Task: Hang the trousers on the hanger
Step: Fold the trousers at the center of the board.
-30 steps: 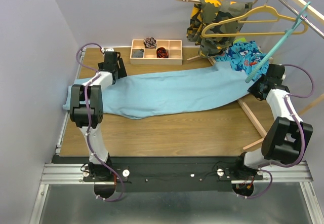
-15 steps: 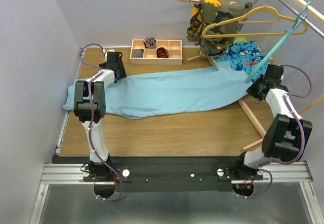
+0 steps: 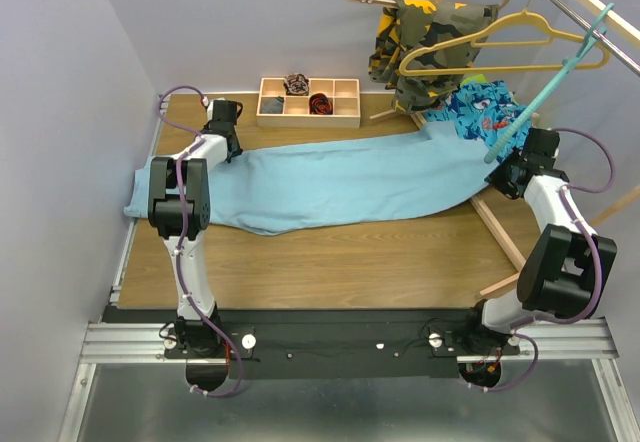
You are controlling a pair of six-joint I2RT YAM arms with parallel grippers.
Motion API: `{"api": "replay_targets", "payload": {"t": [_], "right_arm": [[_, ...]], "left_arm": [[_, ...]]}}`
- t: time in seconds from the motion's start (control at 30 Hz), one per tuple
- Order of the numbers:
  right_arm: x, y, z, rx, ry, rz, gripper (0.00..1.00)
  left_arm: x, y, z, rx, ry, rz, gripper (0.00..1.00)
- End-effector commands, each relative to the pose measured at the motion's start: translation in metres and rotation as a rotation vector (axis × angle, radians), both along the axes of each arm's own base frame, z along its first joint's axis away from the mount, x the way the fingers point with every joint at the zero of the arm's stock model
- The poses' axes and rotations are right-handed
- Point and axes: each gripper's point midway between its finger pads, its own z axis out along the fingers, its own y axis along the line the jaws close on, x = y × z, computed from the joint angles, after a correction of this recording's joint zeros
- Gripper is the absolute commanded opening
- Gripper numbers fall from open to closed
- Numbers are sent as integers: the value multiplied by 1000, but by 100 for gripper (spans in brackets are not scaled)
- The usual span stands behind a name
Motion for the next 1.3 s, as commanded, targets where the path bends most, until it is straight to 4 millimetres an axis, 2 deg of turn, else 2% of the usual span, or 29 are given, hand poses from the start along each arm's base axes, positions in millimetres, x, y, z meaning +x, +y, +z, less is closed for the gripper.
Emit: {"api": "replay_targets", "payload": {"t": [0.0,0.07,0.1,0.17,0.2,0.3,0.43,0.47,0.6,0.83,0.93,0.97,1.1,1.27], "right_arm": [[4,-1,-1,5,-9,24,3],[6,-1,3,4,-20,31,3],[7,0,5,2,-27,41,3],[12,0,14,-4,-49,47,3],[13,0,18,-5,-61,52,3],[21,-2,30,-16,-87,63,3],[33,-6,45,-33,-122,68,1],[37,-7,52,-40,-138,67,1],[48,-10,62,-46,-159,73,1],[65,-14,55,-48,-153,97,1],[65,-11,40,-28,-126,109,1],[64,-10,28,-17,-106,114,1],[67,-1,10,31,-95,144,1],[73,-1,10,39,-105,139,1]], "left_arm": [[-7,10,-14,33,57,28,32],[-9,12,-13,41,58,31,25],[-10,12,-13,41,57,32,17],[-11,13,-12,46,57,27,9],[-11,13,-11,47,57,25,1],[-12,17,-9,49,61,25,0],[-13,26,6,37,33,43,0],[-13,35,9,29,22,57,0],[-10,43,19,7,3,48,0],[-4,47,23,-7,-13,40,0],[-5,50,18,-5,-1,49,0],[-6,52,17,-7,0,59,0],[-10,60,14,-13,2,81,0],[-11,70,17,-8,-6,95,0]]}}
